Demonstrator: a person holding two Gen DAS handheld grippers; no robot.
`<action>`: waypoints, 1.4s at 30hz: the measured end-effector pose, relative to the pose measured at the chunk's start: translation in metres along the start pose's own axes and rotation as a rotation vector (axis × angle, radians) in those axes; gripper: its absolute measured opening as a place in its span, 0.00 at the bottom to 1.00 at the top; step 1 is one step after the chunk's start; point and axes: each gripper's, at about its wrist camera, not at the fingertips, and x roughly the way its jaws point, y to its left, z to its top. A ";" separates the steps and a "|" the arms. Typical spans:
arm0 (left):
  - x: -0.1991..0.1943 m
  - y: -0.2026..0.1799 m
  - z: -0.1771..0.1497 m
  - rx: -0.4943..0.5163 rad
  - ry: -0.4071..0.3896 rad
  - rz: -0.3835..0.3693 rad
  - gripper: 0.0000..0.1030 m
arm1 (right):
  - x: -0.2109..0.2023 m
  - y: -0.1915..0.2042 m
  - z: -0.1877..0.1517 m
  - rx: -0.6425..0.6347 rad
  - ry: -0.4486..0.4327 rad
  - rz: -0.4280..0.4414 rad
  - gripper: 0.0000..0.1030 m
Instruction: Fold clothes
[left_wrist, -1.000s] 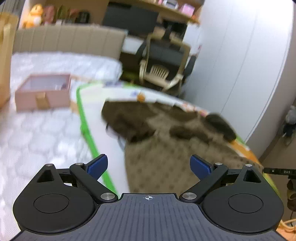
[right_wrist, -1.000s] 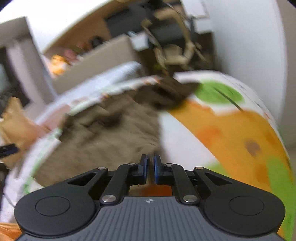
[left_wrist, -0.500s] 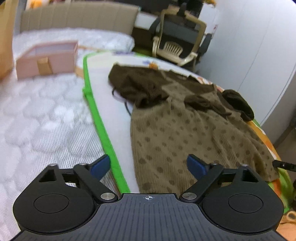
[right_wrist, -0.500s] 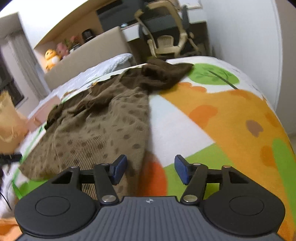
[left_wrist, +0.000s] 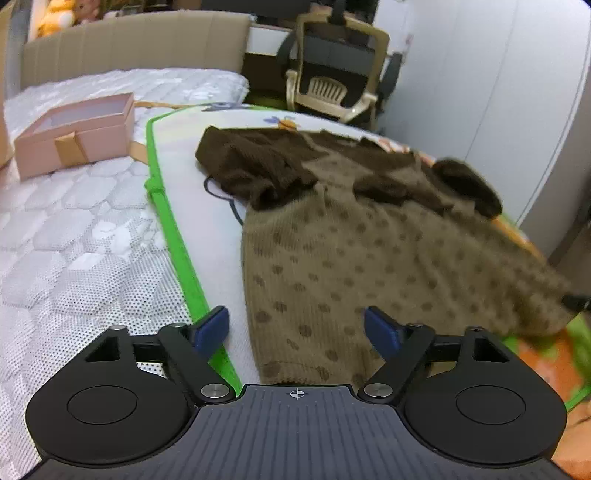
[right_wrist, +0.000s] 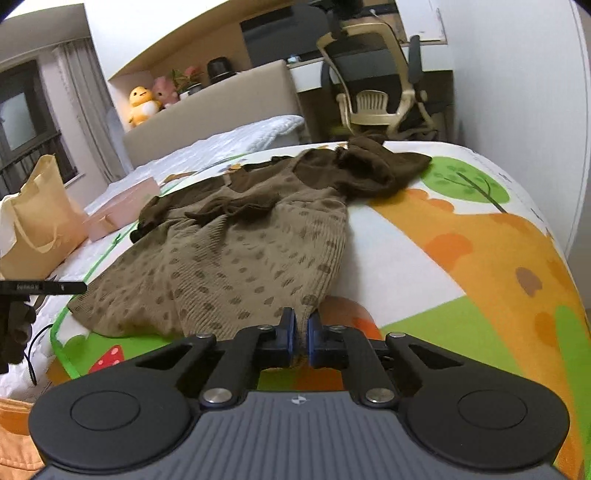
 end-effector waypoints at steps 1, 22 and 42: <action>0.003 -0.003 -0.002 0.016 0.001 0.019 0.67 | 0.002 0.000 -0.001 0.001 0.004 0.001 0.07; -0.036 0.006 0.005 0.020 -0.073 0.091 0.26 | 0.005 -0.012 -0.011 0.018 0.087 -0.018 0.12; 0.090 -0.007 0.104 -0.004 -0.028 0.082 0.77 | 0.126 -0.011 0.095 -0.043 0.056 -0.086 0.62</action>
